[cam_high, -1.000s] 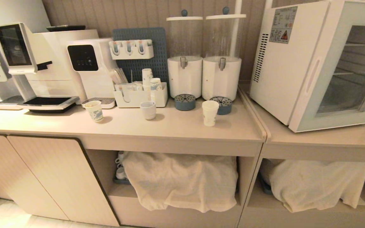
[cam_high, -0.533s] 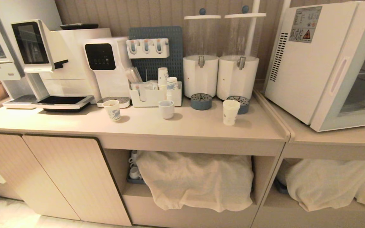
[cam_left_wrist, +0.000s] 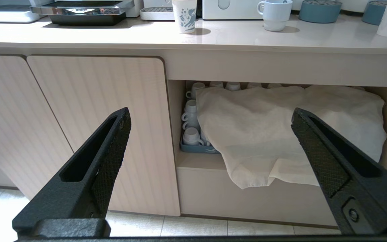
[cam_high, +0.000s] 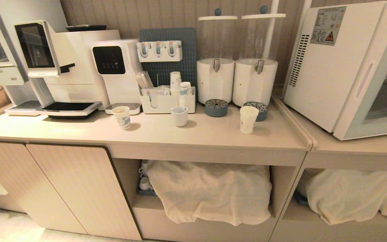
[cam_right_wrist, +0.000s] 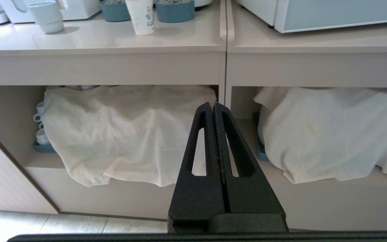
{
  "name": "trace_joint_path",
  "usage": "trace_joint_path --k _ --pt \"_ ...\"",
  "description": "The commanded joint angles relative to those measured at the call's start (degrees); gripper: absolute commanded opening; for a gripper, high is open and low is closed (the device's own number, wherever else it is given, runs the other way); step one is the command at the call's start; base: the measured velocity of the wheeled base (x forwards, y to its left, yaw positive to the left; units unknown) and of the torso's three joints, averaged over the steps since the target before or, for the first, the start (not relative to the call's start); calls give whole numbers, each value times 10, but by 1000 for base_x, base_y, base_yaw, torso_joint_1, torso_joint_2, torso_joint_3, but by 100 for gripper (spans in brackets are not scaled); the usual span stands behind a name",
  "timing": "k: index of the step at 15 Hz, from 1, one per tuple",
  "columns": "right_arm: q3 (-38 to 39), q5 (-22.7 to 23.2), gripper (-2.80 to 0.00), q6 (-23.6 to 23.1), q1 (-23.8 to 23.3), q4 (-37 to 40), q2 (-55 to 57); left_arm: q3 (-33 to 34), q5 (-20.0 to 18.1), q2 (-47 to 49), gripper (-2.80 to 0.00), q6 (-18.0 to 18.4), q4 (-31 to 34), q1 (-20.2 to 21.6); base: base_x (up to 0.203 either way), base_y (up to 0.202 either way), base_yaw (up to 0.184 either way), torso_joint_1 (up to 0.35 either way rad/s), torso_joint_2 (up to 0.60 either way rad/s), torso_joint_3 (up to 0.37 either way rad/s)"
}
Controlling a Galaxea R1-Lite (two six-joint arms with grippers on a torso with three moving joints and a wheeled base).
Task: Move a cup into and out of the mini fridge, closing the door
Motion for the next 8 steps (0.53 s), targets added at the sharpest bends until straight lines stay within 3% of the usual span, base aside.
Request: trace_joint_path --k 1,8 --pt "0 0 -280 1 0 0 -1 10 0 0 0 0 -1 0 0 0 0 0 0 0" --pt "1 0 -280 0 0 -1 -2 10 0 0 0 0 -1 0 0 0 0 0 0 0"
